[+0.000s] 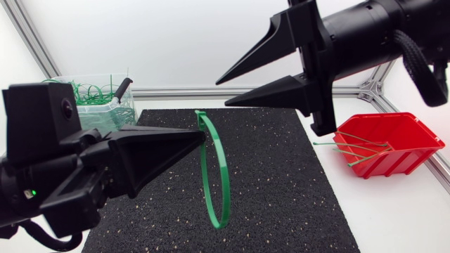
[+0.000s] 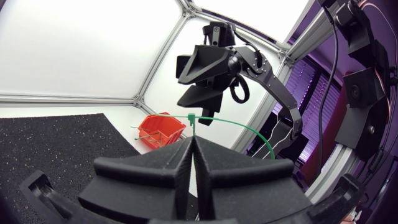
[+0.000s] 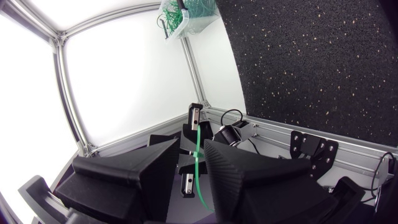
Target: Take a green cable tie from the red box, thread the tail through the head to close it, then place it in the transparent bin on the left.
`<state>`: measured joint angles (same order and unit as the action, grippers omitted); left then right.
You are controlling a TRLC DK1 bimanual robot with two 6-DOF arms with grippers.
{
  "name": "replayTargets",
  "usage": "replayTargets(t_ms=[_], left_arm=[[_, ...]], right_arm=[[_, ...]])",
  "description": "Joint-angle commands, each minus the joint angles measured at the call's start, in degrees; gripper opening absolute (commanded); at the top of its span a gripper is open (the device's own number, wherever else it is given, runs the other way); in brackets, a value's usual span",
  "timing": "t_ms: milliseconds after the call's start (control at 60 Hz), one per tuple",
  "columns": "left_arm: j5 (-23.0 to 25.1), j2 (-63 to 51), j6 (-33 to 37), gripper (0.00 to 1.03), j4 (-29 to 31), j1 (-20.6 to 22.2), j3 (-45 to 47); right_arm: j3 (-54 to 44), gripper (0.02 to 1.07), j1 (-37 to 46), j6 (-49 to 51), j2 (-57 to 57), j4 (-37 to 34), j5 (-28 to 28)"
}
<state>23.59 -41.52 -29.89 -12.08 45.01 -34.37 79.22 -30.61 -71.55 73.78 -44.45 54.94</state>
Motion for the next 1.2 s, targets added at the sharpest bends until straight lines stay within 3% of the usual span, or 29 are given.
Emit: replayTargets(t_ms=[0, 650, 733, 933, 1017, 1183], left_arm=[[0.5, 0.4, 0.7, 0.04, -1.3, 0.1, 1.1], [0.5, 0.5, 1.7, 0.04, -1.9, 0.1, 1.6], [0.5, 0.6, 1.7, 0.04, -1.9, 0.1, 1.5], [0.8, 0.8, 1.7, 0.04, -1.8, 0.2, 1.6], [0.8, 0.7, 1.7, 0.04, -1.7, 0.3, 1.5], [0.8, 0.8, 1.7, 0.04, -1.6, 0.4, 1.5]], right_arm=[[1.0, 0.37, 0.3, 0.6, 3.3, 1.0, 0.3], [3.0, 0.37, -4.1, 1.2, 6.1, 1.0, 2.1], [2.4, 0.28, -4.5, 1.4, 6.0, 0.8, 2.3], [1.4, 0.26, -4.5, 1.6, 6.2, 0.9, 3.2], [1.2, 0.12, -4.5, 1.9, 6.3, 1.0, 3.2], [0.4, 0.10, -4.5, 2.2, 6.1, 1.0, 3.2]])
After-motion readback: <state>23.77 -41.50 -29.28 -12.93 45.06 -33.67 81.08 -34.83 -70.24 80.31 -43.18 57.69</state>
